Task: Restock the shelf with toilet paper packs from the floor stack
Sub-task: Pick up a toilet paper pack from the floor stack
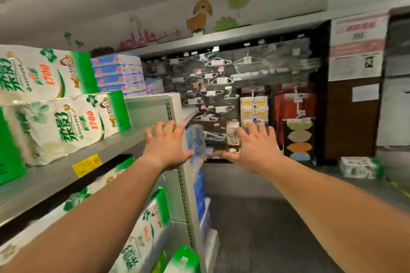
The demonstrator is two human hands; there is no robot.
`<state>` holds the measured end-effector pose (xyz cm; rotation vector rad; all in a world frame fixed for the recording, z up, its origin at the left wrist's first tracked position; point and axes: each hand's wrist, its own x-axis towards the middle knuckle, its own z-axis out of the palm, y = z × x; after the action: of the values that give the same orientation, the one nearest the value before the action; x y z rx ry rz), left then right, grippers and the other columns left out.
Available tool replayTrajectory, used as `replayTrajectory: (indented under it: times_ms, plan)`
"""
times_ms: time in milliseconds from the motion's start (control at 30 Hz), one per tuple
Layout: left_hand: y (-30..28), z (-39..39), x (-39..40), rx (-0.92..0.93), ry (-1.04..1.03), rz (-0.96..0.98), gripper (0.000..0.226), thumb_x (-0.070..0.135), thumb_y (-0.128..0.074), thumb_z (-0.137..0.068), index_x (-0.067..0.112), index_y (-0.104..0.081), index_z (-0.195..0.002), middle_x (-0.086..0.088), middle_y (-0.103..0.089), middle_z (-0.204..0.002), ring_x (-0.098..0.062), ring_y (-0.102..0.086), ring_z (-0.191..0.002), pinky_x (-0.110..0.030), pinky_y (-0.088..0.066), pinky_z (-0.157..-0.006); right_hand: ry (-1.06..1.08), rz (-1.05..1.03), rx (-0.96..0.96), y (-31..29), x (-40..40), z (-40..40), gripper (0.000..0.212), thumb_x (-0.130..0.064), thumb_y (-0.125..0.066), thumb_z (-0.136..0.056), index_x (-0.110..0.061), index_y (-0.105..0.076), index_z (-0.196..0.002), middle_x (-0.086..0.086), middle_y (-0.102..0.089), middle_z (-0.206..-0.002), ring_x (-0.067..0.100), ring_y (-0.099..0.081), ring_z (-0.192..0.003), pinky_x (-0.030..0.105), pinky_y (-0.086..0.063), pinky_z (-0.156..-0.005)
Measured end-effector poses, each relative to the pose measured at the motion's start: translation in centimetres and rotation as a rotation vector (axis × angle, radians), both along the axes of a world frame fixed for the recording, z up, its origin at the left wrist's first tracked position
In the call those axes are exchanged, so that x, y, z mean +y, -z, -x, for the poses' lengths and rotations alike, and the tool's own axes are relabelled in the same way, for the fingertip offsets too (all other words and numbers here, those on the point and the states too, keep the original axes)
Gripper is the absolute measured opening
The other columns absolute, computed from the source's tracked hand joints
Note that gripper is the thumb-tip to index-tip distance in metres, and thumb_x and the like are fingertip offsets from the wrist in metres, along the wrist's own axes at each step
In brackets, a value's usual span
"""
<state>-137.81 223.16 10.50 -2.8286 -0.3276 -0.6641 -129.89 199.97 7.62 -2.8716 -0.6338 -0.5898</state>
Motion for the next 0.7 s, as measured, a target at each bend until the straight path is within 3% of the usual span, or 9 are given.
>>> replayTrajectory:
  times_ms: [167, 367, 700]
  plan:
    - [3.7, -4.9, -10.7, 0.114, 0.175, 0.032, 0.092, 0.075, -0.055, -0.085, 0.03, -0.022, -0.157, -0.004, -0.023, -0.163, -0.033, -0.017, -0.149, -0.058, -0.019, -0.118, 0.19, 0.037, 0.029, 0.5, -11.8, 1.0, 0.096, -0.085, -0.038, -0.085, -0.028, -0.016, -0.159, 0.01, -0.01, -0.167, 0.038, -0.005, -0.153, 0.06, -0.005, -0.121]
    - [4.9, -9.4, -21.1, 0.126, 0.328, 0.036, 0.092, 0.076, -0.054, -0.083, 0.032, -0.021, -0.157, -0.006, -0.025, -0.163, -0.033, -0.018, -0.149, -0.059, -0.019, -0.118, 0.287, 0.051, 0.019, 0.8, -22.6, 1.1, 0.089, -0.081, -0.041, -0.087, -0.028, -0.023, -0.156, 0.012, -0.017, -0.164, 0.039, -0.01, -0.151, 0.061, -0.006, -0.121]
    - [11.2, -15.8, -31.6, 0.268, 0.454, 0.047, 0.09, 0.071, -0.055, -0.085, 0.029, -0.021, -0.157, -0.006, -0.029, -0.159, -0.035, -0.022, -0.147, -0.06, -0.02, -0.117, 0.468, -0.014, 0.179, 8.2, -31.9, -2.9, 0.092, -0.081, -0.036, -0.089, -0.026, -0.015, -0.159, 0.013, -0.011, -0.167, 0.04, -0.008, -0.152, 0.059, -0.007, -0.122]
